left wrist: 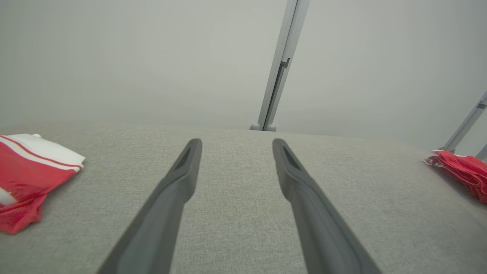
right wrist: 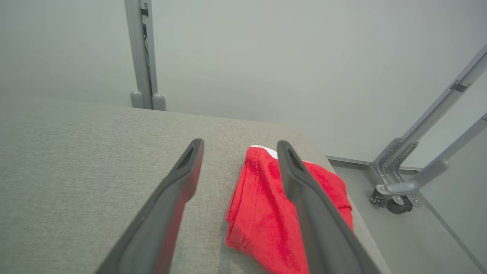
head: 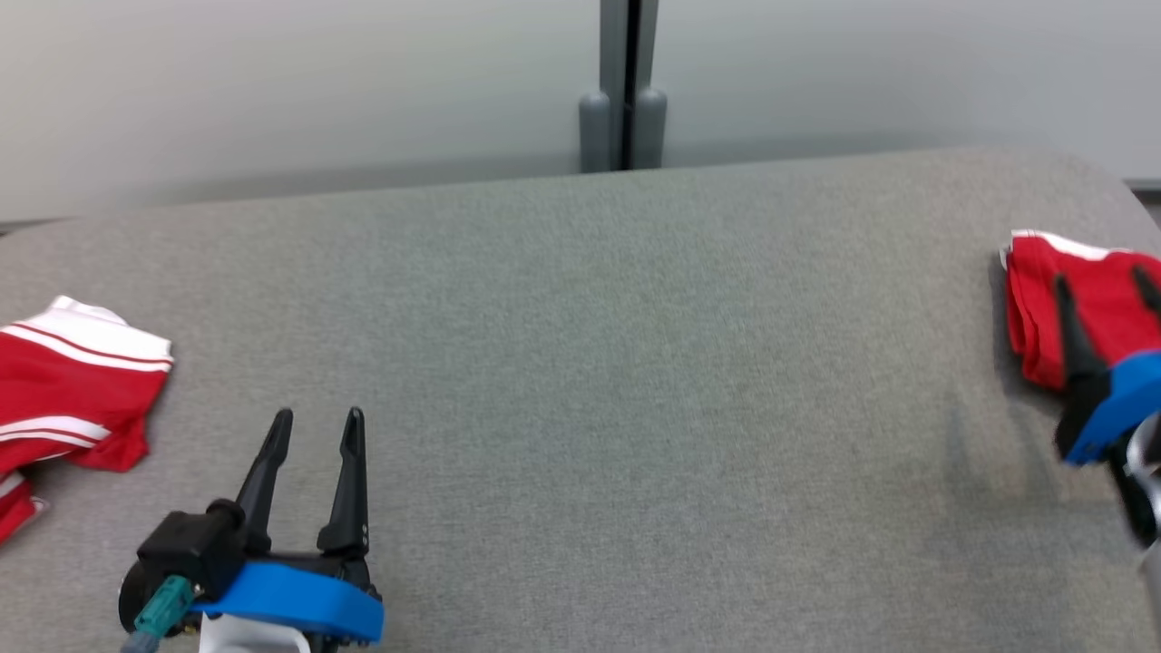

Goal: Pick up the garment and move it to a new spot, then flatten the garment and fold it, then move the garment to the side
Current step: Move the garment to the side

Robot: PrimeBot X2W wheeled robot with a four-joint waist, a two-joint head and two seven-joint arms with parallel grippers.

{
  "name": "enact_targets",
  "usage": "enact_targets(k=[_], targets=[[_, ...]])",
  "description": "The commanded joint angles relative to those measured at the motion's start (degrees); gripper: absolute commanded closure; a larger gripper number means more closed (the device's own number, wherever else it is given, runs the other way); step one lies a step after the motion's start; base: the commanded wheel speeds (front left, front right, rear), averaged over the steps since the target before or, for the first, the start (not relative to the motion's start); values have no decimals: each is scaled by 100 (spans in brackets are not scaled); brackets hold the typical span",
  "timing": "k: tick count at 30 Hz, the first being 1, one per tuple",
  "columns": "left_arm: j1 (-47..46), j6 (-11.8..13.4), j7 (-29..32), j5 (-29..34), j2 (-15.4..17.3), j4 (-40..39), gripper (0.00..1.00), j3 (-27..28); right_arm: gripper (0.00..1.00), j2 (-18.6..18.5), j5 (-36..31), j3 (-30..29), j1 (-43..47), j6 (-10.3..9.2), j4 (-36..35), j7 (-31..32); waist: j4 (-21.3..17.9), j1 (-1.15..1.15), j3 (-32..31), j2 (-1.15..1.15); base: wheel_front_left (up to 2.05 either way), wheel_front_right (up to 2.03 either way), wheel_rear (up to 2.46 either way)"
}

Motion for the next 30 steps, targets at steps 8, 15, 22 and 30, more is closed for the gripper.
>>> enact_targets(k=[8,15,22,30], targets=[[394,41,-100,-32,-69,220,0,77,0,844,599,-225,1803,1,-2040,379,193,2,-575,0,0,0,0],[546,17,-127,-7,-127,316,0,158,0,1512,500,-542,2918,1,-3358,634,235,2,-743,0,0,0,0],[618,-16,-137,24,-144,391,0,285,0,1812,206,-572,3363,1,-3849,763,187,2,-770,0,0,0,0],[643,-61,-138,37,-166,503,0,351,0,1867,3,-402,3440,1,-3825,822,158,2,-777,0,0,0,0]])
